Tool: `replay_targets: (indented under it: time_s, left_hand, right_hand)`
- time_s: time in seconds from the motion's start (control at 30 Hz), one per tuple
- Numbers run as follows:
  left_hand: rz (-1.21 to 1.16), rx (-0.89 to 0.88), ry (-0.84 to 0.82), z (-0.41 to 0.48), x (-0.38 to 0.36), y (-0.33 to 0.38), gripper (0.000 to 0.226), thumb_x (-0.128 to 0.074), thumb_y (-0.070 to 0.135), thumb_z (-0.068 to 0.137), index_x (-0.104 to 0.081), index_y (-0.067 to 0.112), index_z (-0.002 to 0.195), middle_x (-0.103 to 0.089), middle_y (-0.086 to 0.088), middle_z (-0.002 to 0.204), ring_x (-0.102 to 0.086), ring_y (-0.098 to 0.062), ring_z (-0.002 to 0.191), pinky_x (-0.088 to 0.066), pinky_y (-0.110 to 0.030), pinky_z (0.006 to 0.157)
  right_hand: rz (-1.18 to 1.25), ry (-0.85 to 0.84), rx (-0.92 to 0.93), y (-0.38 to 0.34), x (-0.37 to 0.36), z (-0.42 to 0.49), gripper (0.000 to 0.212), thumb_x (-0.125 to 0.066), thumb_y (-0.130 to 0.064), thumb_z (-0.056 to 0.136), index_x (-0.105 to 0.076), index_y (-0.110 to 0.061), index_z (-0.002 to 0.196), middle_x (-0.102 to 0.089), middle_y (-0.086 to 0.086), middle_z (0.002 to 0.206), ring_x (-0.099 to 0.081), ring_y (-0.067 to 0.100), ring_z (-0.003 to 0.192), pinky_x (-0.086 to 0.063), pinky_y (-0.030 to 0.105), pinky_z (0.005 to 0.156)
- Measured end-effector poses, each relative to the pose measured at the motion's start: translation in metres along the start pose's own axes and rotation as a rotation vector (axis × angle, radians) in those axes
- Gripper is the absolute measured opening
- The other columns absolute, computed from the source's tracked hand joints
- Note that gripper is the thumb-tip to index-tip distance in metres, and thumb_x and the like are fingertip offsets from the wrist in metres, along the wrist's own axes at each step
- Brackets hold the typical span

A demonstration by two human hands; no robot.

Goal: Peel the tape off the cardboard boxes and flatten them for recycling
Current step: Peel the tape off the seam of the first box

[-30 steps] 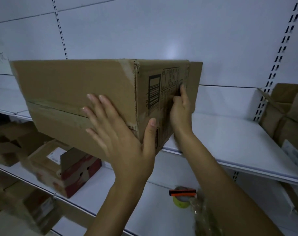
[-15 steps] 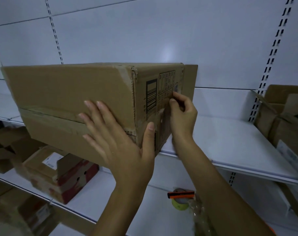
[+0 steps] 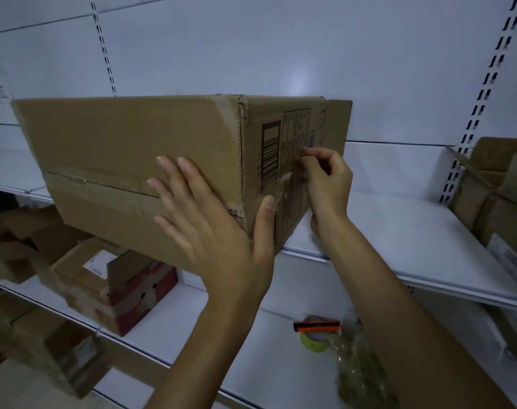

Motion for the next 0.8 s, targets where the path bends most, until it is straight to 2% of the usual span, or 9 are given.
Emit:
replay_targets:
  time_s: [0.13,0.23,0.43,0.57,0.63,0.67,0.7,0.8]
  left_hand:
    - [-0.002,-0.013,0.002,-0.001,0.0,0.0,0.091,-0.053,0.049,0.09,-0.001,0.007,0.151,0.001,-0.014,0.16,0.007,-0.032,0.147,0.004,-0.053,0.114]
    - [0.003,-0.005,0.004,-0.001,-0.001,-0.001,0.092,-0.055,0.047,0.089,-0.002,0.005,0.151,0.0,-0.015,0.159,0.006,-0.032,0.147,0.002,-0.056,0.115]
    - [0.005,0.003,-0.003,0.0,-0.001,-0.001,0.092,-0.054,0.048,0.089,-0.002,0.004,0.151,0.0,-0.015,0.159,0.005,-0.033,0.146,0.001,-0.057,0.114]
    - [-0.004,0.006,0.003,-0.001,-0.001,-0.001,0.091,-0.054,0.048,0.089,-0.003,0.004,0.151,-0.001,-0.015,0.159,0.005,-0.033,0.147,0.001,-0.058,0.114]
    - [0.005,0.005,0.003,-0.001,-0.002,-0.001,0.091,-0.055,0.048,0.089,-0.003,0.003,0.151,-0.001,-0.016,0.159,0.005,-0.033,0.146,0.0,-0.059,0.114]
    - [0.011,0.005,0.002,-0.001,-0.003,-0.002,0.091,-0.055,0.048,0.09,-0.003,0.003,0.15,0.0,-0.016,0.159,0.005,-0.034,0.146,0.0,-0.06,0.114]
    - [0.017,0.006,0.002,0.0,-0.003,-0.002,0.092,-0.054,0.048,0.09,-0.003,0.003,0.15,0.0,-0.017,0.159,0.005,-0.034,0.146,-0.001,-0.06,0.114]
    - [0.023,0.004,0.011,0.0,-0.004,-0.003,0.092,-0.054,0.048,0.089,-0.003,0.002,0.15,-0.001,-0.017,0.159,0.005,-0.034,0.146,-0.001,-0.06,0.114]
  right_hand:
    - [-0.043,0.004,0.042,0.006,-0.004,-0.005,0.025,-0.053,-0.004,0.09,-0.06,-0.018,0.11,-0.06,0.01,0.116,-0.06,0.013,0.1,-0.052,0.023,0.087]
    - [-0.05,0.036,0.053,0.007,-0.006,-0.009,0.027,-0.055,-0.005,0.089,-0.061,-0.021,0.109,-0.058,0.01,0.12,-0.059,0.013,0.104,-0.052,0.026,0.089]
    - [-0.054,0.05,0.042,0.001,-0.006,0.001,0.021,-0.055,0.001,0.086,-0.063,-0.008,0.104,-0.064,0.01,0.106,-0.061,0.017,0.094,-0.052,0.021,0.079]
    - [-0.065,0.049,0.074,-0.001,-0.008,0.003,0.016,-0.055,0.002,0.085,-0.06,-0.011,0.092,-0.063,0.012,0.099,-0.058,0.015,0.085,-0.051,0.022,0.073]
    - [-0.084,0.014,0.081,0.0,-0.009,0.001,0.017,-0.054,0.002,0.085,-0.057,-0.014,0.081,-0.06,0.005,0.086,-0.055,0.01,0.077,-0.048,0.023,0.071]
    - [-0.082,-0.004,0.075,0.002,-0.009,0.0,0.017,-0.055,0.001,0.085,-0.058,-0.015,0.082,-0.058,0.004,0.085,-0.054,0.009,0.077,-0.048,0.023,0.072]
    - [-0.068,-0.023,0.056,0.006,-0.008,-0.001,0.017,-0.055,0.001,0.086,-0.06,-0.015,0.091,-0.058,0.004,0.089,-0.055,0.01,0.08,-0.049,0.025,0.075]
    - [-0.081,-0.053,0.029,0.013,-0.008,0.003,0.046,-0.051,0.0,0.09,-0.052,-0.017,0.133,-0.059,0.01,0.105,-0.058,0.014,0.09,-0.051,0.024,0.083]
Point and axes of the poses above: each hand's wrist, its own z-axis towards the middle knuckle, its own x-axis out of the back of the hand, y = z × x, the point moved 7 cm from there along z, towards the middle knuckle
